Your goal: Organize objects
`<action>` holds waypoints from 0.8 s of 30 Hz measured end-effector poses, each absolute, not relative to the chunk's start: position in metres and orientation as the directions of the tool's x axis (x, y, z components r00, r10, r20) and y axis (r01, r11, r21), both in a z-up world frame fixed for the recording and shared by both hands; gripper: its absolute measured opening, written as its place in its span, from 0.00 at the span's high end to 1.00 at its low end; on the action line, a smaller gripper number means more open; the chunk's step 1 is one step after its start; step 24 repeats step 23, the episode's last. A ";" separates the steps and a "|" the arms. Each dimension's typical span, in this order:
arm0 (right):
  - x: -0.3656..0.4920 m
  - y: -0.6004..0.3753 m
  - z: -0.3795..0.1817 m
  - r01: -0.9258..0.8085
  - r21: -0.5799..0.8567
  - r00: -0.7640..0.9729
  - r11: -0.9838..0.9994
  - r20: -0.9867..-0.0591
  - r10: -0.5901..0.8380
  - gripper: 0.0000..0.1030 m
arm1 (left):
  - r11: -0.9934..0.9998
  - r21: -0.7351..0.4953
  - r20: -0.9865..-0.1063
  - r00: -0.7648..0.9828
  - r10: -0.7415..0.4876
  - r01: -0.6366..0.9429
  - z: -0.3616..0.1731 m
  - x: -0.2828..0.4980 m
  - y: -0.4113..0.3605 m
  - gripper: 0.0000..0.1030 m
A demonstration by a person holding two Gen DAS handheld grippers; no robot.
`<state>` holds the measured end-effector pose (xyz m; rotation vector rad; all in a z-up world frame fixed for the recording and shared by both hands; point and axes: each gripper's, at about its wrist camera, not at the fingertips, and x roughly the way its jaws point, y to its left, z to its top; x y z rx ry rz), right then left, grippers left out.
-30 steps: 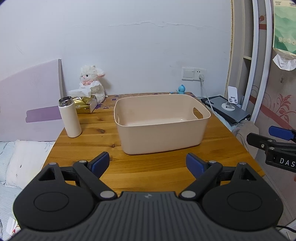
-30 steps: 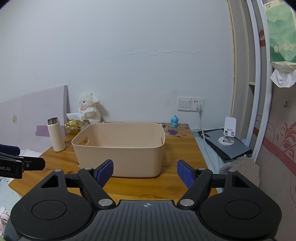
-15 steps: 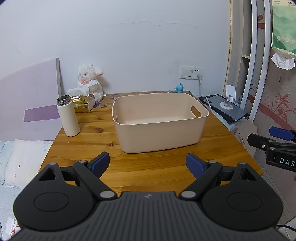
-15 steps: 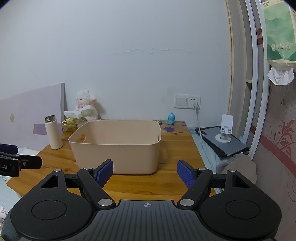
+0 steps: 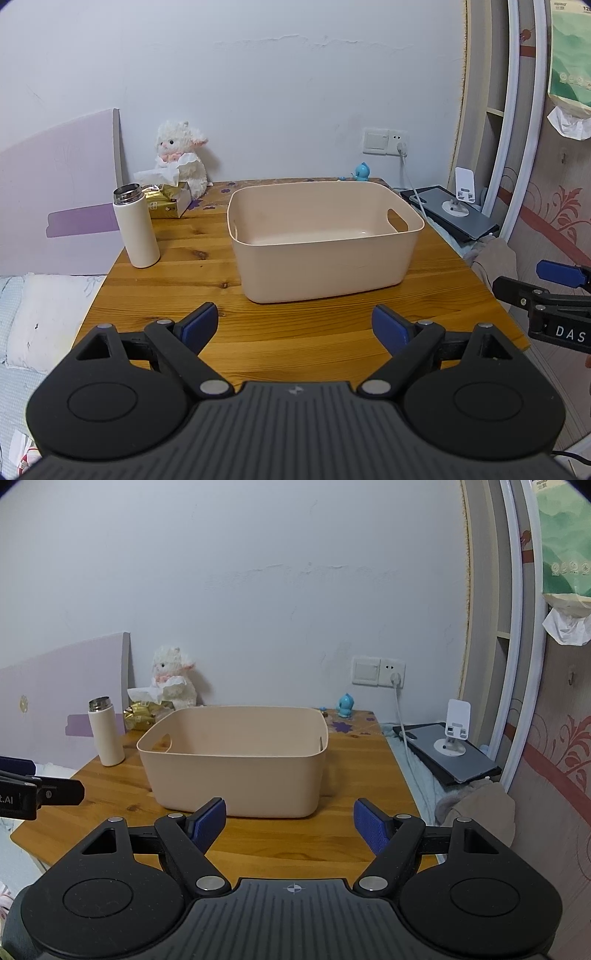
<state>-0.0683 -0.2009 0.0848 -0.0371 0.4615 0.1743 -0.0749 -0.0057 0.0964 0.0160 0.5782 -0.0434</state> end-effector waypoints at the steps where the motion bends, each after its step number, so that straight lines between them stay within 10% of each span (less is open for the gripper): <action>1: -0.068 -0.201 0.084 -0.178 0.002 0.879 0.984 -0.450 0.160 0.24 | 0.999 0.002 -0.547 0.836 -0.036 0.045 0.096 -0.074 -0.005 0.12; 24: -0.054 -0.191 0.066 -0.213 -0.019 0.815 0.977 -0.555 0.167 0.24 | 0.999 0.001 -0.555 0.831 -0.031 0.038 0.089 -0.070 0.002 0.11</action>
